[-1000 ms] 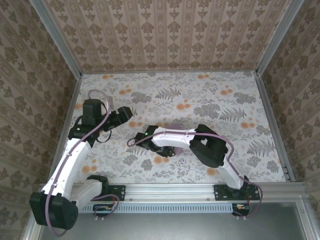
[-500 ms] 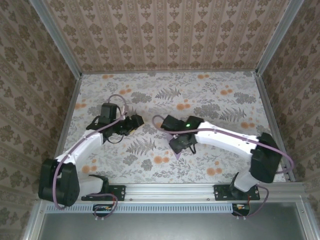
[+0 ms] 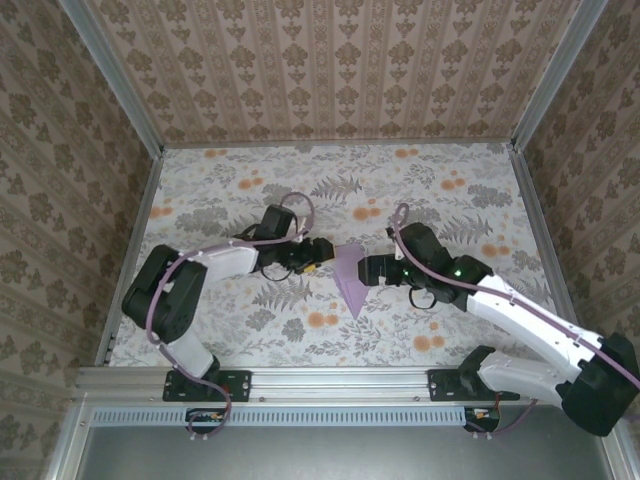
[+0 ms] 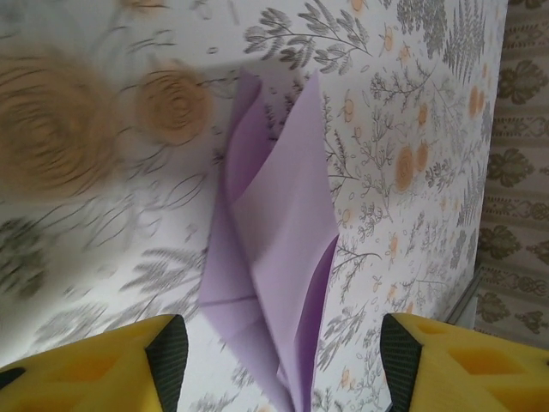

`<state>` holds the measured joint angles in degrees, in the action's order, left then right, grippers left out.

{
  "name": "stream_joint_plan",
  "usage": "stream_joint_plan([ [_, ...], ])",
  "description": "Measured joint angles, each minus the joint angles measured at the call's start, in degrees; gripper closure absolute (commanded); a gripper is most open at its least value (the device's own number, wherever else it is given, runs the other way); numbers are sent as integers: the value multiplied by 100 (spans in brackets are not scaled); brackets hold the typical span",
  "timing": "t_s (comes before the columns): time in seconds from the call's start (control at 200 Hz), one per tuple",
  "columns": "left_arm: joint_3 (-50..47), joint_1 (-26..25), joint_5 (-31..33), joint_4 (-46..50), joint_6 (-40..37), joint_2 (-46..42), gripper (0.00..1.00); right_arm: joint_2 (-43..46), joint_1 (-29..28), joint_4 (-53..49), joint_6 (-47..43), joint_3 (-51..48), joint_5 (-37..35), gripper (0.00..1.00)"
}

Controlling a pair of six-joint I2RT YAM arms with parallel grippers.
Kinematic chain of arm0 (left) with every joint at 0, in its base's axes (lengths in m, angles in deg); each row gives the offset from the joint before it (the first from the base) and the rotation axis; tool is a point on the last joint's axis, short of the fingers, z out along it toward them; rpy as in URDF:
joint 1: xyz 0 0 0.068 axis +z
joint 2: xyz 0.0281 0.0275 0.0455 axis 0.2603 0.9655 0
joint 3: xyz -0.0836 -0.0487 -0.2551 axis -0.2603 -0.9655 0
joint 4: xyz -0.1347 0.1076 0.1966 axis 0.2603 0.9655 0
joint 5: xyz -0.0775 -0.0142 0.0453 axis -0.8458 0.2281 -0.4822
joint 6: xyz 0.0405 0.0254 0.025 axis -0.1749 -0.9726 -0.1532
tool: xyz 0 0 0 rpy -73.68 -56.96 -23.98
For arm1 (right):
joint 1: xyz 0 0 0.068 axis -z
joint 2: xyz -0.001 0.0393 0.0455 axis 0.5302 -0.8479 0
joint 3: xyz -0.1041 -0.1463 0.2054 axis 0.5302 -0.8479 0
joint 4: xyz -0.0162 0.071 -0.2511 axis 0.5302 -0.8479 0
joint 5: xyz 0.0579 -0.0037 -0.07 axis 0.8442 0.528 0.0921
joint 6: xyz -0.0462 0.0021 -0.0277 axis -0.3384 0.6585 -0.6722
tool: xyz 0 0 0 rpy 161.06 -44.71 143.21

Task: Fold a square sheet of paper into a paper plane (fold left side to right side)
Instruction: Fold the wing for the fifth time at the center of the table.

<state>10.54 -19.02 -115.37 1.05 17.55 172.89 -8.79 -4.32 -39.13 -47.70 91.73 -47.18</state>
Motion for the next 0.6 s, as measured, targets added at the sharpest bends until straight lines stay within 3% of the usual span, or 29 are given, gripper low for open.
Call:
stream_joint_plan([
  [0.085,243,-122,-15,-83,-4,341,44,280,195,245,181,-319,101,0],
  [0.385,428,-219,-37,-210,-232,756,84,586,494,935,380,-1082,273,0],
  [0.6,249,-173,-199,-208,-588,470,93,-72,813,1360,94,-1067,861,3],
])
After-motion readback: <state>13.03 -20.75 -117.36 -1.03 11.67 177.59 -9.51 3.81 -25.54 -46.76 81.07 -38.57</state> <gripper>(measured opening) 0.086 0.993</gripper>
